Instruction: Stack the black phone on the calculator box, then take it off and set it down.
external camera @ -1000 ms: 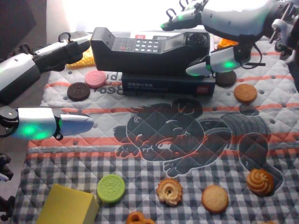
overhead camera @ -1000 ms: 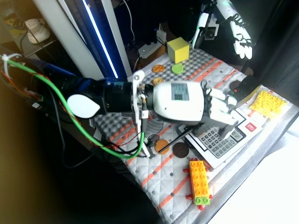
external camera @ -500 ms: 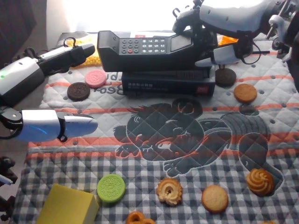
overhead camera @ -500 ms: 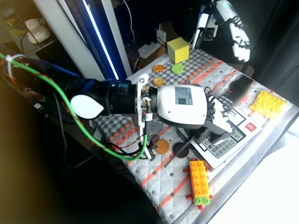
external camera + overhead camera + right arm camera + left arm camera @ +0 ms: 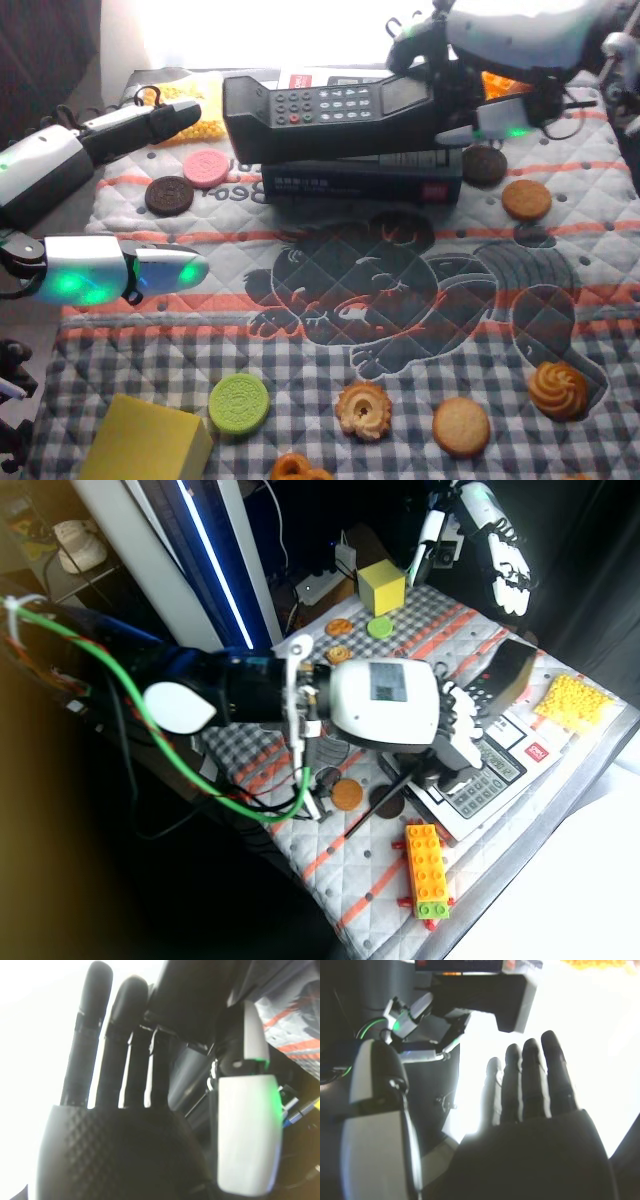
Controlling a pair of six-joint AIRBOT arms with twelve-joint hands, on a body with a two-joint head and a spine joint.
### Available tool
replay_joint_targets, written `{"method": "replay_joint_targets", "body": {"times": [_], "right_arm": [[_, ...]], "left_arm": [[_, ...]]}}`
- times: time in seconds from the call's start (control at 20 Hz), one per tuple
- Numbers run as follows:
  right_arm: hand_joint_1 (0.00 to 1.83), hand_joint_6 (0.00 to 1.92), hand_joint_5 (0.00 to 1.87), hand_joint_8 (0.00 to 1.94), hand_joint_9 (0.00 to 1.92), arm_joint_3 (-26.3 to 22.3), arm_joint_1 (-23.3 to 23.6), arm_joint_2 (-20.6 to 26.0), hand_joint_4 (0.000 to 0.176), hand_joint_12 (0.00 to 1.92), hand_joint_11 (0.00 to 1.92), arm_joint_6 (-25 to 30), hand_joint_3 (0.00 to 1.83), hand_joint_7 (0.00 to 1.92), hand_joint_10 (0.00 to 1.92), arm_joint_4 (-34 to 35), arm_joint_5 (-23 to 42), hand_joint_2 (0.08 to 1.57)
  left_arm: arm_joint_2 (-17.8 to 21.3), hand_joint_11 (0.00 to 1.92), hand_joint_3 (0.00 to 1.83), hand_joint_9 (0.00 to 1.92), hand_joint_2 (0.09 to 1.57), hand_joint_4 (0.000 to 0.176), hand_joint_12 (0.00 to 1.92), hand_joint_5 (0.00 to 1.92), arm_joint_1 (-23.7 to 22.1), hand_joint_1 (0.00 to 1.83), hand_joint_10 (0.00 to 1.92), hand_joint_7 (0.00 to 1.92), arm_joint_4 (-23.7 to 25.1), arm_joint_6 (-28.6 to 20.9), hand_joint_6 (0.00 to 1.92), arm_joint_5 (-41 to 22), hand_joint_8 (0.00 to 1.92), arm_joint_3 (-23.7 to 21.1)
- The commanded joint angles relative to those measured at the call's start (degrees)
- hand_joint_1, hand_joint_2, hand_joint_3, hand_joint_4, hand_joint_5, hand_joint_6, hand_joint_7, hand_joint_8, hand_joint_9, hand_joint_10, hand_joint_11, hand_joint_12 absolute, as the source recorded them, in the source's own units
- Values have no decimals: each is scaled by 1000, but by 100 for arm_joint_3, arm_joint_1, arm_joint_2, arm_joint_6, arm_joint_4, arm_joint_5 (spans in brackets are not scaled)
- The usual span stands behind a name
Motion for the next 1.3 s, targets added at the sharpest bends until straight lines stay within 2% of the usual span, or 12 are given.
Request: {"method": "replay_joint_targets", "body": {"times": [0.0,0.15,0.2,0.4,0.55,0.6,0.75,0.8,0.95,1.1,1.15,1.25], "right_arm": [[1366,916,960,826,999,-57,55,150,0,1270,767,-47,0,1016,1196,101,900,1102],[1242,864,974,1005,1091,-427,-125,639,0,1190,884,-46,0,1046,757,194,1389,1110],[1258,701,1022,1218,1024,-564,-243,818,0,1485,898,-45,1,974,1063,323,1579,1120],[1275,681,1063,816,1235,-1031,-809,1360,0,1304,978,170,0,1181,632,505,2361,1062],[1286,375,1172,1081,1194,-1331,-1393,1581,0,1316,958,300,0,1077,775,749,2942,1074],[1375,581,1124,663,1112,-1369,-1594,1613,0,1113,847,506,1,1158,967,797,3212,1045],[1305,323,1242,645,1261,-1491,-2170,1732,0,1075,990,939,5,1294,552,1059,3887,1008],[1381,483,1140,535,1103,-1592,-2338,1748,0,1072,902,947,1,1277,922,1192,4100,1028],[1277,720,1033,813,1280,-1741,-2755,1705,0,1022,968,947,2,1189,374,1511,4426,1065],[1284,423,1208,723,1377,-1674,-3092,1478,0,966,1062,1108,0,1234,172,1861,4508,1027],[1374,628,1067,694,1153,-1618,-3194,1393,0,834,1011,1157,5,1173,856,1972,4508,1045],[1369,1005,895,825,974,-1498,-3468,1280,0,810,899,1191,4,1049,1165,2275,4505,1104]], "left_arm": [[19,0,2,165,945,56,343,191,7,826,5,217,40,-73,0,-707,1,23],[58,0,0,163,938,62,330,197,59,862,2,212,39,-197,2,-771,0,23],[81,0,2,165,943,62,328,194,86,845,2,219,39,-271,1,-802,3,24],[150,0,0,181,937,76,347,207,156,886,3,238,35,-435,2,-902,2,16],[166,0,0,203,934,76,405,227,153,863,4,262,36,-437,2,-945,2,-15],[180,0,0,203,927,76,403,224,154,846,4,260,36,-437,1,-967,1,-24],[196,0,1,196,931,78,416,215,154,823,2,256,36,-443,1,-975,0,-31],[194,0,0,195,928,71,419,210,154,829,1,254,36,-474,0,-970,0,-29],[190,0,0,215,922,64,457,211,155,825,6,265,20,-520,1,-959,3,-27],[187,0,0,178,927,90,274,208,152,895,5,249,16,-528,1,-949,2,-25],[187,0,0,176,926,90,236,208,152,885,4,248,16,-561,0,-949,1,-18],[172,0,4,176,939,90,244,193,153,870,2,241,16,-688,0,-929,0,14]]}}
